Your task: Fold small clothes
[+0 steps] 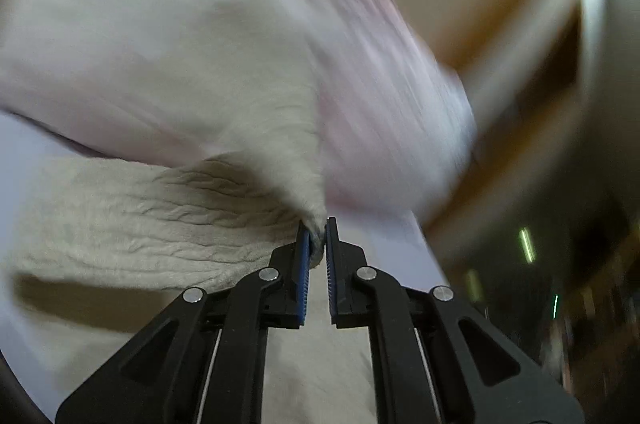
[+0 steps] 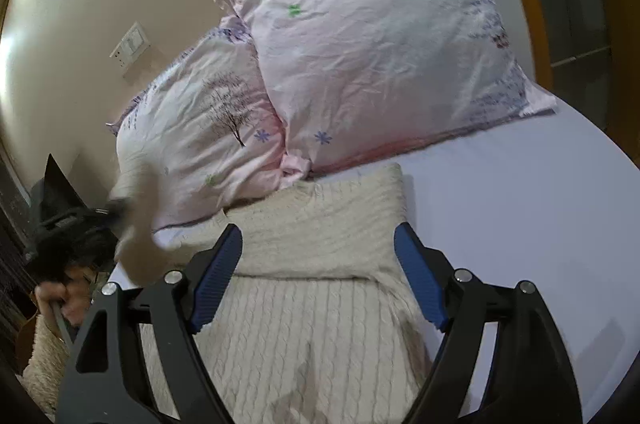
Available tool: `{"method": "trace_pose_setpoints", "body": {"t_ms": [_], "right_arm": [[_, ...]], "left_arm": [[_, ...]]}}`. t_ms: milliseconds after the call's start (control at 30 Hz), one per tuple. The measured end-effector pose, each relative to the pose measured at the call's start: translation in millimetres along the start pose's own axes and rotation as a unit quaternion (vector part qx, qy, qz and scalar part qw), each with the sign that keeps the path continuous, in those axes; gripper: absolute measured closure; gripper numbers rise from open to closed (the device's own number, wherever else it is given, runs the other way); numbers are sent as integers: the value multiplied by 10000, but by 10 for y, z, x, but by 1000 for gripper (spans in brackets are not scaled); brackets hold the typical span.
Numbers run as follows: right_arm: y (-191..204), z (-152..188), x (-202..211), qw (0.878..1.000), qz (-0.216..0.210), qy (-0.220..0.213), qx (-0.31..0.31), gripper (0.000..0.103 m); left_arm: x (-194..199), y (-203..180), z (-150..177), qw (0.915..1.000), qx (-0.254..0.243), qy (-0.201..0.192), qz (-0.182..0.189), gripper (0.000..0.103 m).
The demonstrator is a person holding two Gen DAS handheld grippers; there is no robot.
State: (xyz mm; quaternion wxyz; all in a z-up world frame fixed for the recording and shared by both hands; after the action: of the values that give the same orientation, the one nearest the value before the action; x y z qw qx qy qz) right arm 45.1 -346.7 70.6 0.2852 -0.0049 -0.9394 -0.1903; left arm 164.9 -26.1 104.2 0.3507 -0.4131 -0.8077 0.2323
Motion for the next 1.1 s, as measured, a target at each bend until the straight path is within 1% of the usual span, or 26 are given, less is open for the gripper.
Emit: {"method": "trace_pose_setpoints", "body": {"t_ms": [33, 67, 100, 133, 167, 267, 333, 367, 400, 433, 467, 500, 567, 633, 667, 700, 733, 800, 833, 867, 900, 967, 1000, 1033, 1067, 1100], "right_arm": [[-17, 34, 18, 10000, -18, 88, 12, 25], [-40, 77, 58, 9998, -88, 199, 45, 24], [-57, 110, 100, 9995, -139, 259, 85, 22], [-87, 163, 169, 9992, -201, 319, 156, 18], [-118, 201, 220, 9989, -248, 353, 200, 15], [-262, 371, 382, 9951, -712, 677, 144, 14], [-371, 525, 493, 9871, -1244, 1005, -99, 14], [-425, 634, 568, 9797, -1571, 1231, -206, 14], [-453, 718, 636, 9745, -1759, 1375, -220, 14], [-481, 807, 706, 9701, -1892, 1510, -196, 14], [-510, 906, 775, 9667, -1936, 1666, -152, 14], [-547, 1059, 842, 9617, -1927, 1944, -105, 14], [-638, 1327, 892, 9536, -1736, 2456, -121, 15], [-749, 1534, 847, 9454, -1535, 2853, -364, 17], [-806, 1600, 807, 9419, -1474, 2973, -527, 19], [-878, 1684, 732, 9344, -1544, 3095, -855, 20], [-923, 1733, 676, 9279, -1681, 3132, -1122, 22], [-992, 1821, 546, 9125, -2091, 3102, -1657, 25], [-1004, 1856, 490, 9075, -2198, 3099, -1793, 27], [-1003, 1893, 438, 9043, -2225, 3128, -1868, 34], [-973, 1935, 377, 9008, -2259, 3184, -1899, 39], [-916, 1980, 308, 8916, -2479, 3229, -1984, 56], [-891, 1991, 301, 8881, -2590, 3223, -2009, 63], [-877, 1990, 304, 8861, -2681, 3199, -2014, 76], [-853, 1996, 317, 8857, -2739, 3173, -1993, 84], [-861, 1985, 330, 8871, -2748, 3138, -1975, 88]], "left_arm": [[-255, -96, 134, 9989, -69, 444, 132, 97], [-382, -159, 246, 9970, -148, 731, 215, 97], [-406, -203, 345, 9957, -269, 855, 243, 97], [-349, -214, 409, 9953, -379, 865, 209, 97], [-191, -200, 478, 9955, -478, 808, 114, 97], [389, -109, 613, 9975, -405, 574, -10, 96], [798, -46, 758, 9983, -337, 476, -48, 94], [1066, 25, 915, 9986, -230, 481, -68, 85], [1254, 80, 1019, 9985, -127, 512, -113, 77], [1491, 150, 1214, 9982, 8, 561, -230, 63], [1639, 209, 1298, 9978, 97, 571, -327, 60], [1761, 259, 1450, 9972, 213, 600, -398, 60], [1969, 396, 1771, 9951, 583, 698, -385, 59], [2067, 509, 1999, 9928, 852, 751, -387, 55], [2093, 580, 2145, 9909, 1002, 799, -406, 53], [2096, 620, 2233, 9899, 1092, 834, -359, 52], [2108, 667, 2321, 9890, 1174, 851, -295, 48], [2024, 787, 2432, 9866, 1422, 776, -185, 46], [2001, 832, 2495, 9853, 1541, 736, -47, 46], [1937, 857, 2546, 9833, 1672, 697, 155, 46], [1873, 858, 2572, 9823, 1718, 694, 269, 46], [1719, 817, 2600, 9811, 1749, 706, 434, 46], [1691, 805, 2615, 9805, 1770, 693, 507, 46], [1669, 788, 2624, 9795, 1807, 647, 616, 46], [1639, 793, 2625, 9777, 1897, 550, 707, 50], [1625, 808, 2623, 9763, 1974, 478, 742, 54]]}}
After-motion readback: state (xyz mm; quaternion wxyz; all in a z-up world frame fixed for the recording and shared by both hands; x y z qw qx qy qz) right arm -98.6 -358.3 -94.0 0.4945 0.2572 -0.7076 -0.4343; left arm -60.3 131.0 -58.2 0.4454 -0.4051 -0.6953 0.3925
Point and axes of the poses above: each gripper's, at about its wrist camera, not at the fingertips, and x roughly against the way its jaws point, y to its left, z to its underside, the point moved 3 cm from there along -x, roughly the way its jaws point, and after that the axes turned 10 degrees about z, right-handed, at the moved point
